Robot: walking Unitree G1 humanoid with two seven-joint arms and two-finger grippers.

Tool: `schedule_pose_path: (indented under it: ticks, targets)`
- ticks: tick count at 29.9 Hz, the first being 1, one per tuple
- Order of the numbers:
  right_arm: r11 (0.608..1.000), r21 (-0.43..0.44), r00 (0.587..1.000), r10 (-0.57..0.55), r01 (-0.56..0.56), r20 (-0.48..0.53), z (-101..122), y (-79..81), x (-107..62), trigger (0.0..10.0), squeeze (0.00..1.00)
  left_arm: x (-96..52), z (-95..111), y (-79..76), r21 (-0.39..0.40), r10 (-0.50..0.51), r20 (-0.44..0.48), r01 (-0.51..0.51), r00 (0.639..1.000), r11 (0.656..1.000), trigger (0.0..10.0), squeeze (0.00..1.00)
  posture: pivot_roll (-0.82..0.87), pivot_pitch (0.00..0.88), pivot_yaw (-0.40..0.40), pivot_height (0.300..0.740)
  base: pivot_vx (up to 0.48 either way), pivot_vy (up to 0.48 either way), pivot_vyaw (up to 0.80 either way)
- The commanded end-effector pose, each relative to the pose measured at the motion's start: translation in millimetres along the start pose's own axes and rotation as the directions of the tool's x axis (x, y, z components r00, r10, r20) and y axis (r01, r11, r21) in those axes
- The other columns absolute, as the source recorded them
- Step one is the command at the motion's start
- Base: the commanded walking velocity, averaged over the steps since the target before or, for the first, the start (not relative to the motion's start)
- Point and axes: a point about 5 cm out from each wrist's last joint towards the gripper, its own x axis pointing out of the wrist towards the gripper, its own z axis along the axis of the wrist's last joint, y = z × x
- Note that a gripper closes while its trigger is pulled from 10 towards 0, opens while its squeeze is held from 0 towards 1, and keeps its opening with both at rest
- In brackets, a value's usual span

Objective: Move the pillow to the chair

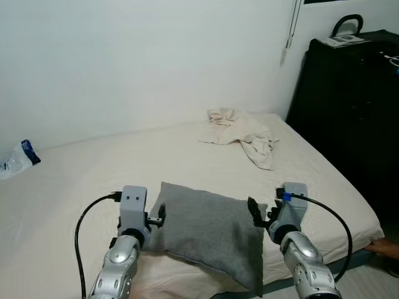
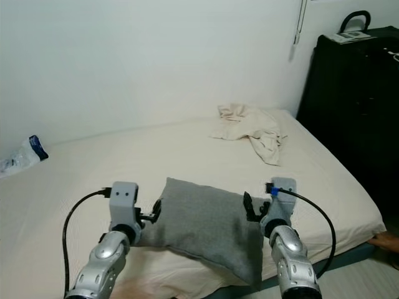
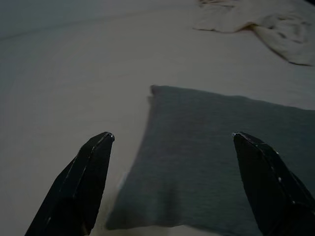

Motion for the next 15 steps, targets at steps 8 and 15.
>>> schedule_pose_path:
  ticks: [8,15]
  targets:
    - [0.992,0.118,0.999,-0.028,0.033,-0.038,-10.4,-11.5,-0.3,10.0,0.00,1.5,-7.7,3.0,0.017,0.007,-0.036,-0.006,0.999,1.000,10.0,0.00,-0.13,0.036,0.074,0.650,0.000,0.000,0.00]
    - [0.987,0.150,0.998,0.055,-0.054,-0.005,-6.3,-3.5,5.5,10.0,0.00,2.9,-12.0,-3.5,-0.034,-0.044,-0.055,0.042,0.998,0.999,10.0,0.00,-0.13,0.040,0.078,0.610,0.000,0.000,0.00]
